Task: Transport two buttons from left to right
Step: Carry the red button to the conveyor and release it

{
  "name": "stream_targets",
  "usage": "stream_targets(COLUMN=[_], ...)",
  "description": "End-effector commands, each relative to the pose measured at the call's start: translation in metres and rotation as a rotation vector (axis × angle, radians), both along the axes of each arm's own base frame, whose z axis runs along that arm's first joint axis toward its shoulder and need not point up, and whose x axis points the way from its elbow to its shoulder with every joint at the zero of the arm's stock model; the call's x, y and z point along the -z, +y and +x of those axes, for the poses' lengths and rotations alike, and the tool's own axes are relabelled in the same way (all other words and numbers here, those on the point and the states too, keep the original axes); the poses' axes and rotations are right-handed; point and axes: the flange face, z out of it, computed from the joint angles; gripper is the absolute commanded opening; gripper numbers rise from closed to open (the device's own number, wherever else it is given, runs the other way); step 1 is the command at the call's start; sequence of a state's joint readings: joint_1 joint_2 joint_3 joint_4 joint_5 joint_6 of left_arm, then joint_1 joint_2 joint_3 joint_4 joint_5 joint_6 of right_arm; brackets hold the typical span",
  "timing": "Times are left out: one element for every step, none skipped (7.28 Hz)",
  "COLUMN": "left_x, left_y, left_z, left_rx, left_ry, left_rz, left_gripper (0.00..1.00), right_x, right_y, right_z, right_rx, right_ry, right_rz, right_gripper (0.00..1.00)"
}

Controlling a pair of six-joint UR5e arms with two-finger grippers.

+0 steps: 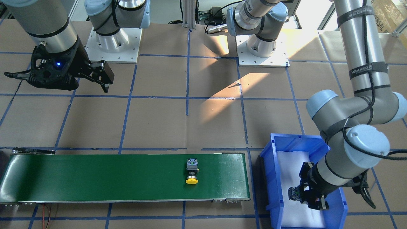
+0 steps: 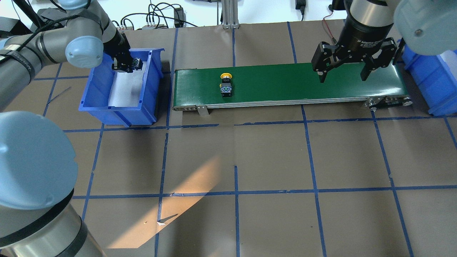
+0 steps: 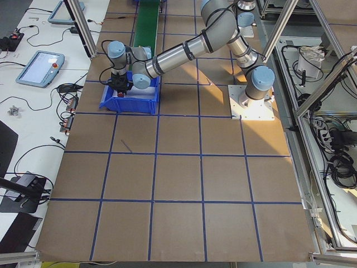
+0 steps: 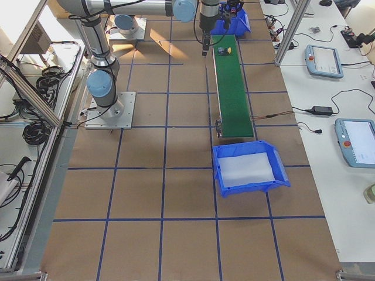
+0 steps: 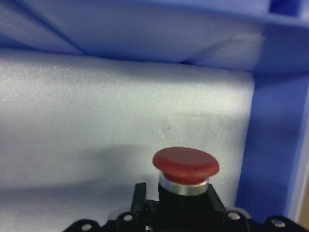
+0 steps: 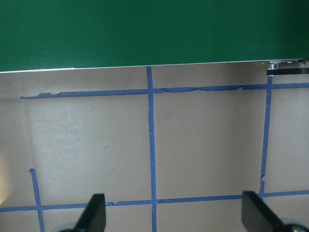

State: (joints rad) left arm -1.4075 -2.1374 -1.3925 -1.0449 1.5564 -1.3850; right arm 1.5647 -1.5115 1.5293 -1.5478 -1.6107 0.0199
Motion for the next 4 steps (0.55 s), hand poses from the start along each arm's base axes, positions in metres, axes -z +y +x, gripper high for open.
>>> stream_targets(left_x=[-0.068,-0.088,-0.091,-0.091], left_y=[0.032,0.043,0.047,0.052], left_z=[-0.010,-0.045,-0.090,-0.121], left_rx=[0.084,0.175,0.332,0.497], left_ry=[-0.012,-0.019,-0.039,-0.061], left_rz=[-0.010,-0.024,-0.030,-0.033], left_gripper=[0.10,0.10,0.10,0.10], right_x=[0.000,0.000,0.000,0.000], right_y=[0.000,0.000,0.001,0.000], right_z=[0.000,0.000,0.000,0.000], right_rx=[0.000,0.000,0.000,0.000], right_ry=[0.000,0.000,0.000,0.000], right_rz=[0.001,-0.001,0.002,0.001], right_gripper=[1.00,1.00,1.00,1.00])
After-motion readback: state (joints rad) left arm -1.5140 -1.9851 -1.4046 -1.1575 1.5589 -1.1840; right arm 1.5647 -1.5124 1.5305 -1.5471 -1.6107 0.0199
